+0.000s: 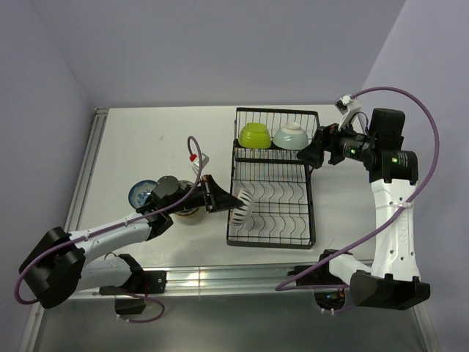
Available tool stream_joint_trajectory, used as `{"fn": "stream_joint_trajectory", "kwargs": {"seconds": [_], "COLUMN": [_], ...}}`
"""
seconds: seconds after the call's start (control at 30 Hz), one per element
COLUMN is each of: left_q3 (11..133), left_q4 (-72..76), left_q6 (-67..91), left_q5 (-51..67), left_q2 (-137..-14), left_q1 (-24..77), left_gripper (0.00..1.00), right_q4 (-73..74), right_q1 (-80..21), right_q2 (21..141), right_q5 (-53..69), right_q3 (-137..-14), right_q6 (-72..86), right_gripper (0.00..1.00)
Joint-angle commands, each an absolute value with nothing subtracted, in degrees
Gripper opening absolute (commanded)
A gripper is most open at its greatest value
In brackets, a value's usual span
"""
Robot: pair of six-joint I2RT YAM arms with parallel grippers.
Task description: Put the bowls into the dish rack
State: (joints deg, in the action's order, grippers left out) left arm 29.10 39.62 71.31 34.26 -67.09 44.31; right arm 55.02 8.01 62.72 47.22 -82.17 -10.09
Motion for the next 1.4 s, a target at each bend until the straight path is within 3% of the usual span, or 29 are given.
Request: {"fn": "stream_joint_trajectory", "kwargs": {"seconds": [0.0,0.27,1.37], "left_q3": [29.4,30.2,35.5], "left_q4": [47.6,44.5,57.0], "left_q6": [76.4,78.9,76.3], "left_q5": [26.6,20.3,18.4], "left_q2": [-66.5,-70.7,-85.9], "left_q1": [45.4,47.4,46.1], "left_gripper": [0.00,0.00,0.00], "right_q4": [55.2,53.8,56.2], "right_q1": [8.5,8.8,9.0], "right_q2": [62.8,62.8,61.1], "right_q5": [47.9,48.9,50.4], "right_q3": [-82.8,-81.6,-78.4], "right_q6": [-10.7,-9.6,-13.3], "right_gripper": [1.00,1.00,0.98]}}
